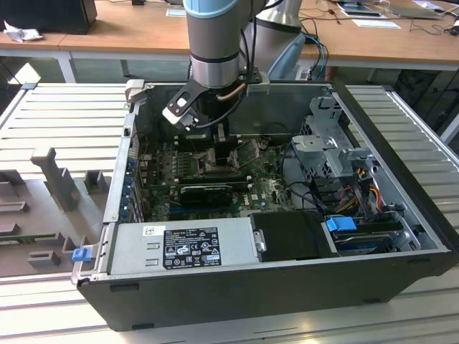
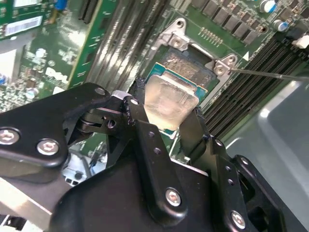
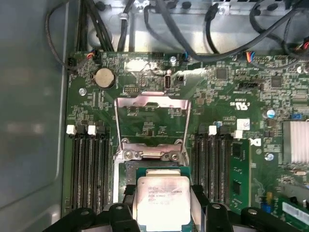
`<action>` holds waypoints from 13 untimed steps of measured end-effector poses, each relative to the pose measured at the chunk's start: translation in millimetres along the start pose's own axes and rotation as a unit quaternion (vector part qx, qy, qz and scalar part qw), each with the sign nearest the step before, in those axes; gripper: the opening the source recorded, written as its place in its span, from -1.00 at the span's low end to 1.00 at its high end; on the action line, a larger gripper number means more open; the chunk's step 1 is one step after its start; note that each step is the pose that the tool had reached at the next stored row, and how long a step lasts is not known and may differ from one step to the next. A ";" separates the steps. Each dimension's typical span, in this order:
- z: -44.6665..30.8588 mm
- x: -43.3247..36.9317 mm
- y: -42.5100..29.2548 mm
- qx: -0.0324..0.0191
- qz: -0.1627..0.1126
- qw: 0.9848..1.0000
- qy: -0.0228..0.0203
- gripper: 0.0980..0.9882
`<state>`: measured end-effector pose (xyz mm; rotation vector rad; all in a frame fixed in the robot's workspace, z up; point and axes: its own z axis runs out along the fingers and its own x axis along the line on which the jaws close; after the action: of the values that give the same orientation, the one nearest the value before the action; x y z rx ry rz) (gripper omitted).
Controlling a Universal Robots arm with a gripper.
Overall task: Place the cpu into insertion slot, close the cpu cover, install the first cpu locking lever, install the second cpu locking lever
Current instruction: 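Place the cpu into insertion slot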
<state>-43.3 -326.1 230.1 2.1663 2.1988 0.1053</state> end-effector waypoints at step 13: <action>27.7 6.7 -3.7 0.000 0.008 1.000 0.001 -0.03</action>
<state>-44.7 -319.1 202.2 2.1852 2.1824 0.1078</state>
